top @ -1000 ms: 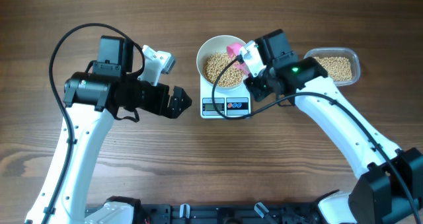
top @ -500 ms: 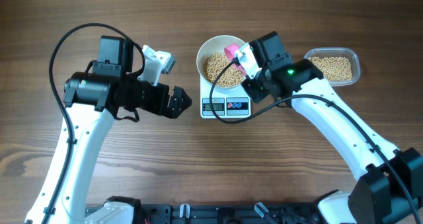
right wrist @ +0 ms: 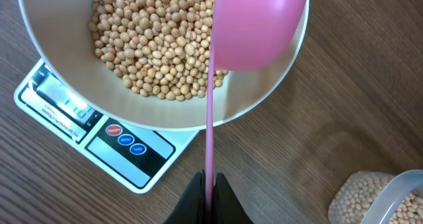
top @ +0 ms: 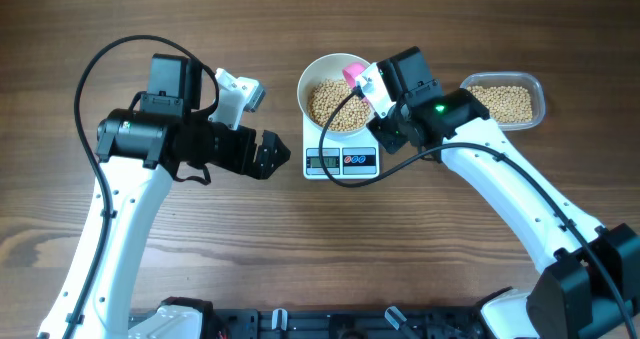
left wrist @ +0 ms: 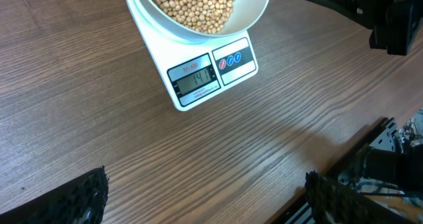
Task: Scoop item into bowl and weigh 150g on scale
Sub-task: 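Tip the scoop to pour soybeans into the bowl, then move the empty scoop back to the soybean tub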
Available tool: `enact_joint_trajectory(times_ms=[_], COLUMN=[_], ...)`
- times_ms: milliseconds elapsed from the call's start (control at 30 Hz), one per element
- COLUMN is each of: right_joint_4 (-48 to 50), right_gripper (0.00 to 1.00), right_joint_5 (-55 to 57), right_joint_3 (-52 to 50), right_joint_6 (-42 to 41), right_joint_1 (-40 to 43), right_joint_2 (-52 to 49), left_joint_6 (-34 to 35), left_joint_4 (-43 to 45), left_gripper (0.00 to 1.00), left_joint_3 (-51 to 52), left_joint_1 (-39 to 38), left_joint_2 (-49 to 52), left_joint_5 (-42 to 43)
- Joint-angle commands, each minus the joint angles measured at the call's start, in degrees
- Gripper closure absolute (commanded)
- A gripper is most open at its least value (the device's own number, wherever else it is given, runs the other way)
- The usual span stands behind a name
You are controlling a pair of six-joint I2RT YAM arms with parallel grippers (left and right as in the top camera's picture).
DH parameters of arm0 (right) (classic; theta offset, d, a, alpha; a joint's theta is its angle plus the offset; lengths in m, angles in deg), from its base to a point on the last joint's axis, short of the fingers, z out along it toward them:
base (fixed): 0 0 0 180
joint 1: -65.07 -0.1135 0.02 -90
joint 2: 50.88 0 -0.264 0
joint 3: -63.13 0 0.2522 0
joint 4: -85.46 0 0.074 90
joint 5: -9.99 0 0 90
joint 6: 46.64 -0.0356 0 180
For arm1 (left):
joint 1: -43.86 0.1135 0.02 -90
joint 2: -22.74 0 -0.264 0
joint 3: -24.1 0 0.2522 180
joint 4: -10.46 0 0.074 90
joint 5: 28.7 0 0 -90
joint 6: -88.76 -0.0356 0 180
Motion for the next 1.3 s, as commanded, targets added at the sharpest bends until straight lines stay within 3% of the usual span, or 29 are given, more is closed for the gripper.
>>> enact_joint_trajectory(times_ms=[0,767,967,1133,1267], right_joint_4=[0.5,0.5,0.9,1.6,1.6], right_gripper=[0.96,0.96,0.96,0.96,0.96], right_joint_5=[1.2,1.2,8.5,7.1,-1.2], right_joint_3=[1.7,3.8,3.8,3.8,4.2], right_joint_6=[0.7,1.7,5.1,-2.2,-8.3], right_joint_1=[-0.2,-0.3,-3.6,-3.7,-1.1], right_joint_2=[1.2,1.2,1.2,1.2,1.7], left_joint_6=[-1.2,-1.2,-1.2,-1.2,-1.2], left_joint_4=[0.0,0.0,0.0,0.0,0.0], left_gripper=[0.0,0.0,0.0,0.0,0.0], left_joint_3=[-0.3,-0.3,-0.3,-0.3,-0.3], left_joint_1=[-0.3,-0.3,-0.3,-0.3,-0.3], left_joint_2=[-1.0,-1.0,-1.0,-1.0,-1.0], left_joint_5=[1.1,1.1,1.1,1.1,1.1])
